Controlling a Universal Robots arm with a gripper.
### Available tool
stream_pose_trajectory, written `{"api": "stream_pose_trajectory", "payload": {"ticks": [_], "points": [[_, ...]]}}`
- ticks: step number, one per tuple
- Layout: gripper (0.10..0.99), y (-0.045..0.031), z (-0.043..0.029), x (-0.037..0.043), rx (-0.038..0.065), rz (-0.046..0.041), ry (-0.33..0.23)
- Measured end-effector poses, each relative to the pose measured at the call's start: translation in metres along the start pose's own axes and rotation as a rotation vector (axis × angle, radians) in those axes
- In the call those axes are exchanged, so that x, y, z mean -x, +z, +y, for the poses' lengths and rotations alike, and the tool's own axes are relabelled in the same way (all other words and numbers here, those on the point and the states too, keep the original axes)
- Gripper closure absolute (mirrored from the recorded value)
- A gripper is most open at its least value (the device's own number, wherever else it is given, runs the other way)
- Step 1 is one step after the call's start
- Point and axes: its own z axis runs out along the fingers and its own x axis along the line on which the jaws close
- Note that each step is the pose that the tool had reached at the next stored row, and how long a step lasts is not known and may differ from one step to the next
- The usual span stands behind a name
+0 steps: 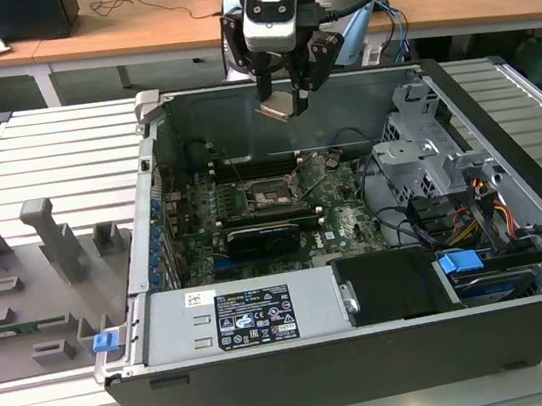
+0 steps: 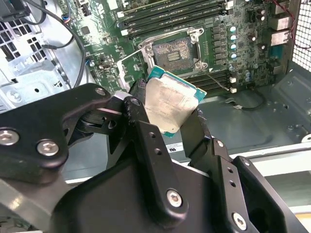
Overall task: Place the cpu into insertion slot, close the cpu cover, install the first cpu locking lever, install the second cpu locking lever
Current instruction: 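Place the cpu into insertion slot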
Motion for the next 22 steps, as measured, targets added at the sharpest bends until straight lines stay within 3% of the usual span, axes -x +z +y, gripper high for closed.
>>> {"api": "stream_pose_trajectory", "payload": {"ticks": [22], "points": [[0.557,0.0022,-0.0002,0.0001,0.003,-0.0150,0.167]]}}
